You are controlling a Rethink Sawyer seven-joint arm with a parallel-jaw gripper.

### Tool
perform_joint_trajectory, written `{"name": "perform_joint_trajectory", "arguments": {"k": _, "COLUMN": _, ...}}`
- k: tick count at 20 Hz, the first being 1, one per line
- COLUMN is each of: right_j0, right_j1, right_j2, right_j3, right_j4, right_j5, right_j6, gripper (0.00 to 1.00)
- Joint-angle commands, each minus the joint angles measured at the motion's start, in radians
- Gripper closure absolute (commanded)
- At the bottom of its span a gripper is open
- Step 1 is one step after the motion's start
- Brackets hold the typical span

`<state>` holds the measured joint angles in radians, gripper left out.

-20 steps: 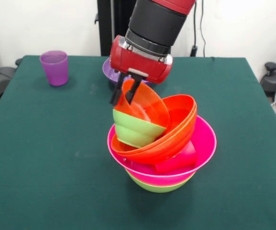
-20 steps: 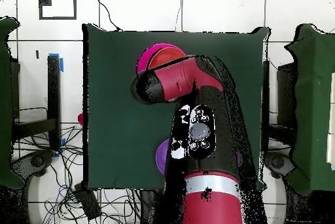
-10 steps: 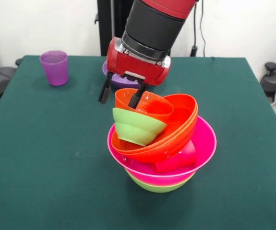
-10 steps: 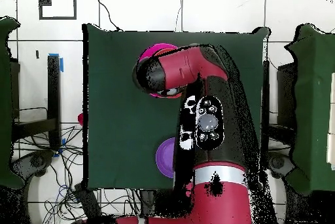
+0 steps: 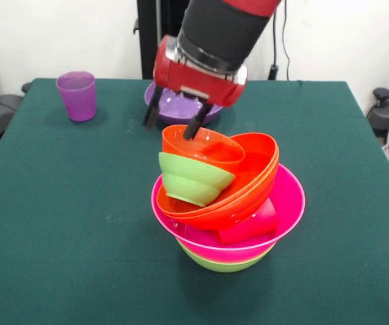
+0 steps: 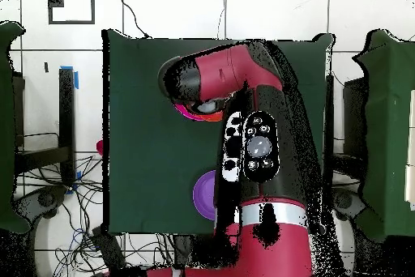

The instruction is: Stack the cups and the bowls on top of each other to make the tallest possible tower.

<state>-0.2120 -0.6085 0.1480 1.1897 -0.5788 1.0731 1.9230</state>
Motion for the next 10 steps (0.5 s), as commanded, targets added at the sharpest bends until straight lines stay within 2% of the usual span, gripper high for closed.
{"name": "perform_joint_trajectory", "arguments": {"k": 1, "right_j0": 0.014, "right_j1": -0.098, "right_j2": 0.103, "right_j3": -0.14, "right_j4": 0.05, "right_j5": 0.498, "right_j6": -0.366, "gripper": 0.0}}
{"name": "perform_joint_trajectory", "arguments": {"k": 5, "right_j0": -0.001, "right_j1": -0.128, "right_j2": 0.133, "right_j3": -0.181, "right_j4": 0.052, "right_j5": 0.608, "right_j6": -0.417, "gripper": 0.0}}
{"name": "perform_joint_trajectory", "arguments": {"k": 10, "right_j0": -0.019, "right_j1": -0.161, "right_j2": 0.153, "right_j3": -0.179, "right_j4": 0.05, "right_j5": 0.651, "right_j6": -0.435, "gripper": 0.0}}
